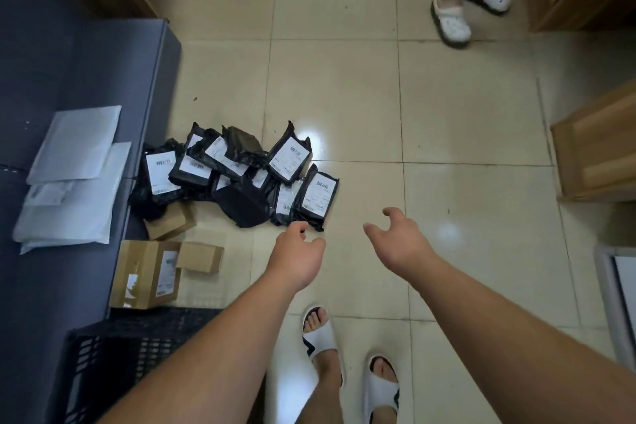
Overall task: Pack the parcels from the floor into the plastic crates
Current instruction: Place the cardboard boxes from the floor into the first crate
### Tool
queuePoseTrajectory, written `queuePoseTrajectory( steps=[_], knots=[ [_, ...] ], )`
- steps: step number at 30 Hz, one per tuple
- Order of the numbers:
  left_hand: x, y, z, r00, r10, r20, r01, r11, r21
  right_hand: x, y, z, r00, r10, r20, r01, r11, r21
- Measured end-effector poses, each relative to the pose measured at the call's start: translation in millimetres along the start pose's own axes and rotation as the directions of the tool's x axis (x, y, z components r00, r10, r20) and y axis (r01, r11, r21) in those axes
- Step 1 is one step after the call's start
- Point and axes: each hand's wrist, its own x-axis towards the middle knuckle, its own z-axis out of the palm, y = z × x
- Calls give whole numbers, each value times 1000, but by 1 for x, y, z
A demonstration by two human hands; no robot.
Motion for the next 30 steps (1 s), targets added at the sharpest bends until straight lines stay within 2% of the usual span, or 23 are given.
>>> queuePoseTrajectory(
  steps=[7,11,15,21,27,30],
  knots=[
    [46,20,-23,999,-53,-12,52,995,-91,49,-50,0,999,-14,50,17,999,-51],
    [72,26,-38,987,-156,-32,144,960,-241,79,-81,7,993,-42,107,53,993,-102],
    [96,26,-53,952,-299,-62,243,865,-438,106,-114,11,979,-91,182,126,974,-190],
    [107,11,-80,898,-436,-57,319,735,-599,131,-160,25,949,-140,282,230,919,-320],
    [107,-59,-106,826,-561,-53,357,594,-721,122,-203,97,882,-190,431,374,839,-395],
    [101,-104,-111,777,-629,-19,365,475,-801,111,-215,145,848,-182,498,423,798,-429]
  ],
)
